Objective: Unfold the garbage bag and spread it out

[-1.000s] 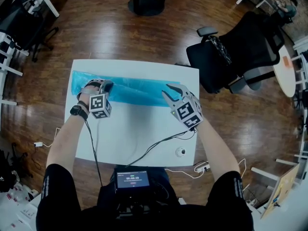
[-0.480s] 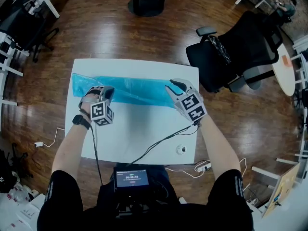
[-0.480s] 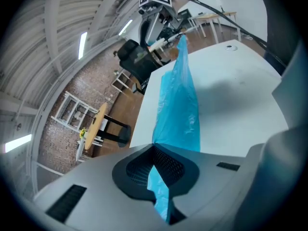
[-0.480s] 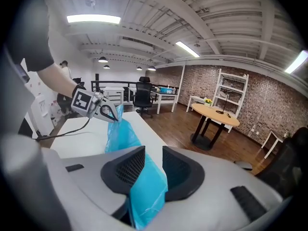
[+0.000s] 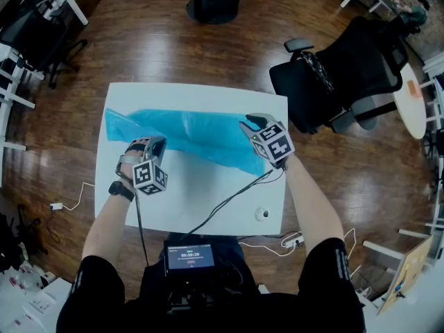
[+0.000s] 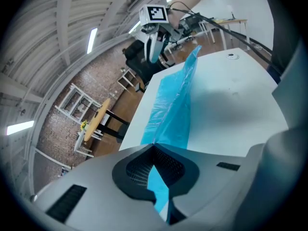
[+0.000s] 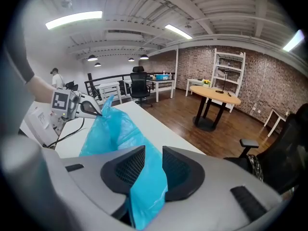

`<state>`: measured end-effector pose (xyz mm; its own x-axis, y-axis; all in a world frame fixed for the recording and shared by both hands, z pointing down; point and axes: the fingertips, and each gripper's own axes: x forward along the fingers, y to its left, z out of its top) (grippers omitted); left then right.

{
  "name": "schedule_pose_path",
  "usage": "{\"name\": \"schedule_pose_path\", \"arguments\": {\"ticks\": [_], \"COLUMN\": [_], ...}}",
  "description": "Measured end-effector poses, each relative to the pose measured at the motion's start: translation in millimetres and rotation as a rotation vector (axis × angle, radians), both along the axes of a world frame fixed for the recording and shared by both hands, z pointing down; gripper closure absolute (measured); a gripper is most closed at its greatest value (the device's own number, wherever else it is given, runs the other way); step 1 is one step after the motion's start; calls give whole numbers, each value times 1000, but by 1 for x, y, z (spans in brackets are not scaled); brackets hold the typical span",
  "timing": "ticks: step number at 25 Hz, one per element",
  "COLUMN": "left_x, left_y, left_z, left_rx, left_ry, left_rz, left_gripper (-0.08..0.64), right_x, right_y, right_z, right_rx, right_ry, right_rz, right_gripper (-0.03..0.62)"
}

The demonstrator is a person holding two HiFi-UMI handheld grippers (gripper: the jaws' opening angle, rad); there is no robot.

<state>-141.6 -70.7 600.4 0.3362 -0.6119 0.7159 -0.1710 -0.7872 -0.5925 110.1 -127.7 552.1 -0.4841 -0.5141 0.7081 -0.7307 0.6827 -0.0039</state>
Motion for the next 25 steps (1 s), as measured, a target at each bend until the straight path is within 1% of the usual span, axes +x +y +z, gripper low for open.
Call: {"name": "schedule_pose_path", "arguments": {"ticks": [5, 9, 12, 15, 21, 25], "left_x": [-3, -8, -14, -17, -21, -23], "left_y": [22, 40, 52, 61, 79, 90], "left_z": [2, 9, 18, 29, 46, 58], "left_rx": [-20, -34, -40, -52, -94, -123], "left_ry": [35, 53, 54, 49, 56, 56], "left_rz": [-62, -112, -126, -129, -154, -164], "left_gripper": [558, 558, 558, 558, 558, 558], "right_x": [17, 21, 24, 22, 24, 25], "right_y": [-5, -3, 0, 3, 13, 13], "right_z": [53, 82, 106, 120, 148, 153], "right_rx": [-88, -140, -183, -219, -283, -291], "right_ry": [49, 60, 75, 69, 84, 71], "right_rz": [62, 103, 136, 160, 191, 218], "right_gripper": [450, 451, 451, 451, 451, 453]}}
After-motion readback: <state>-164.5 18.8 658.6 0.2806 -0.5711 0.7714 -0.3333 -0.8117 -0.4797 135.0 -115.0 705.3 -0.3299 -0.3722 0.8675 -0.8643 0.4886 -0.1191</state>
